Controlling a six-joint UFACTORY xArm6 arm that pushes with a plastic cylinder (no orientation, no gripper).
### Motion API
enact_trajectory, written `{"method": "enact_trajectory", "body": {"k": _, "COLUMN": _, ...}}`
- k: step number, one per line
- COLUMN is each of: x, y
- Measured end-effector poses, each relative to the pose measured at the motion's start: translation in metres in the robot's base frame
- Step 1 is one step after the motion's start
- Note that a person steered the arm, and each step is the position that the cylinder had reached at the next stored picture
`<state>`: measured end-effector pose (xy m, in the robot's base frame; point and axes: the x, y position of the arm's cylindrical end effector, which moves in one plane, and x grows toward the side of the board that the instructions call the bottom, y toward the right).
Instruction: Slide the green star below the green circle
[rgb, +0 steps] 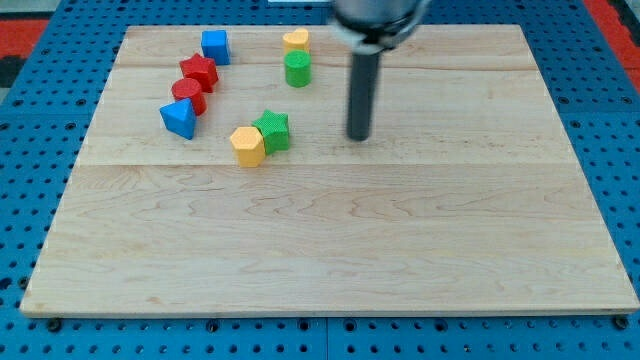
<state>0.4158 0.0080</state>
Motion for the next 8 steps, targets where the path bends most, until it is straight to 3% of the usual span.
{"method": "enact_trajectory", "body": {"k": 1, "x": 0.046, "y": -0.029}}
{"method": "enact_trajectory", "body": {"k": 4, "x": -0.03, "y": -0.064}}
{"method": "enact_trajectory", "body": {"k": 6, "x": -0.015, "y": -0.074}}
{"method": "enact_trajectory", "body": {"k": 8, "x": -0.051, "y": -0.106}}
